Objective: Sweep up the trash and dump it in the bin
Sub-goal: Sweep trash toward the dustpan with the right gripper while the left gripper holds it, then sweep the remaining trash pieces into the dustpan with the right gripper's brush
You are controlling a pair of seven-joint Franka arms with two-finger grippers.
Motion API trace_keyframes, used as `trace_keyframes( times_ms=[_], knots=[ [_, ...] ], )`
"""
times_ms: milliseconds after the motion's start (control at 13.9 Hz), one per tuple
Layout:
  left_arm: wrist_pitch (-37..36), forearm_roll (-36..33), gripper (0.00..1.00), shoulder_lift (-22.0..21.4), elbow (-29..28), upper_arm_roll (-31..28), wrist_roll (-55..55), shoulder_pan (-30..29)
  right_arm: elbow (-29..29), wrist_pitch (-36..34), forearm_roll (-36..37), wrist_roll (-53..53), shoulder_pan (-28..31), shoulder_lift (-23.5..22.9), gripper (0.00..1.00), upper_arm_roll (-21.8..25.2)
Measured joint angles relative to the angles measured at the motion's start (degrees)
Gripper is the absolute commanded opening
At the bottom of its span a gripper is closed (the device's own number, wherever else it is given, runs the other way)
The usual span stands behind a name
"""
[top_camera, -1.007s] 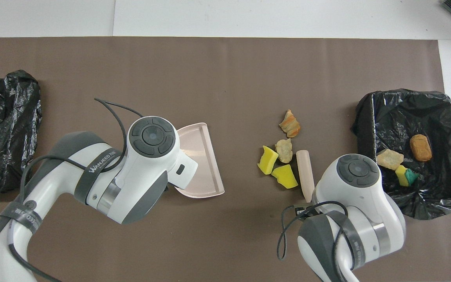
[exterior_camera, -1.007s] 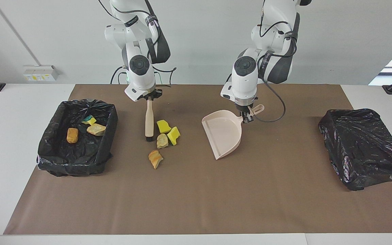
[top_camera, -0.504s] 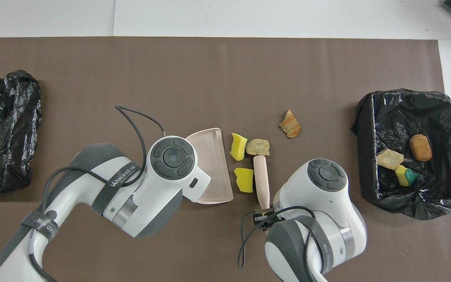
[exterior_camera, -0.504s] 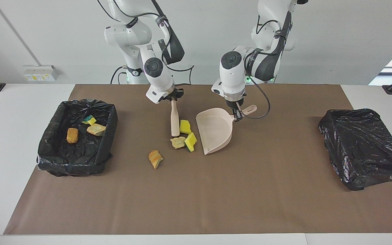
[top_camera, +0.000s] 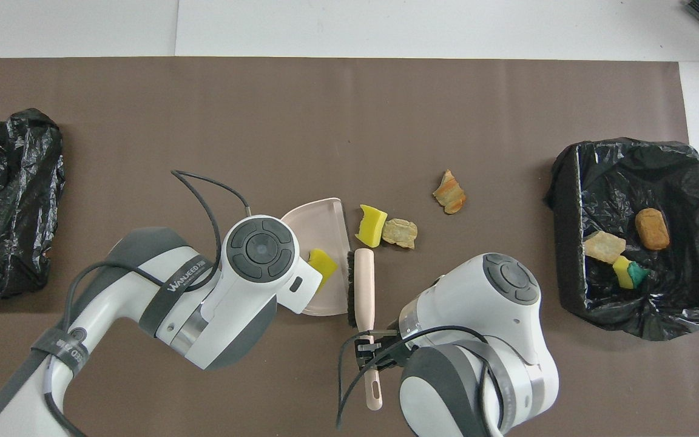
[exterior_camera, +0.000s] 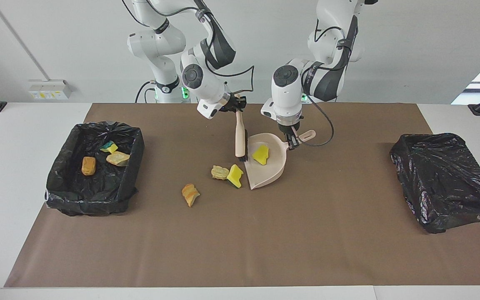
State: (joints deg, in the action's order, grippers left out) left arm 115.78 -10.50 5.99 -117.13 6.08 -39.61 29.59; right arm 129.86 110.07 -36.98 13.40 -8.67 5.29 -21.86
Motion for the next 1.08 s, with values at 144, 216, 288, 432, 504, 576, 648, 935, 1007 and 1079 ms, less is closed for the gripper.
trace_keyframes(
  times_ms=[144,216,288,432,504,576,648,935,1007,1079],
  knots=[
    [0.68,0.01,0.00,-0.04,-0.32,-0.09,1.72,-0.10,-2.04,-4.58,9.59,0.00,3.15,2.78,0.00,0.34],
    [0.86,0.02,0.00,-0.04,-0.37,-0.12,2.31,-0.22,-2.88,-5.43,15.97,-0.01,4.16,3.59,0.00,0.46],
    [1.07,0.03,0.00,-0.04,-0.42,-0.12,2.60,-0.41,-3.54,-5.45,23.02,-0.01,4.68,3.80,0.00,0.50],
    [1.68,0.06,0.00,-0.03,-0.55,-0.14,2.85,-0.79,-5.38,-5.43,36.54,-2.48,6.36,2.41,0.00,0.54],
    [2.23,0.10,0.00,-0.03,-0.62,-0.21,3.00,-0.99,-6.91,-5.43,41.27,-5.41,8.06,0.88,0.00,0.57],
    [2.85,0.20,0.00,-0.01,-0.72,-0.21,3.15,-1.38,-8.80,-5.37,45.89,-8.15,10.17,-1.28,0.00,0.63],
    [3.21,0.31,0.00,0.06,-0.89,-0.23,3.24,-1.67,-10.76,-5.09,50.35,-10.00,12.19,-4.03,0.00,0.67],
    [3.45,0.38,0.00,0.53,-1.58,-0.22,4.70,-1.88,-15.23,-1.45,57.41,-11.25,15.34,-14.34,0.00,0.75],
    [3.45,0.39,0.00,0.55,-1.67,-0.21,5.13,-1.88,-15.35,-1.37,57.12,-11.25,15.32,-15.39,0.00,0.65],
    [3.43,0.39,0.00,0.56,-1.72,-0.16,5.58,-1.88,-15.28,-1.38,55.27,-11.23,15.24,-15.95,0.00,0.52]
  ],
)
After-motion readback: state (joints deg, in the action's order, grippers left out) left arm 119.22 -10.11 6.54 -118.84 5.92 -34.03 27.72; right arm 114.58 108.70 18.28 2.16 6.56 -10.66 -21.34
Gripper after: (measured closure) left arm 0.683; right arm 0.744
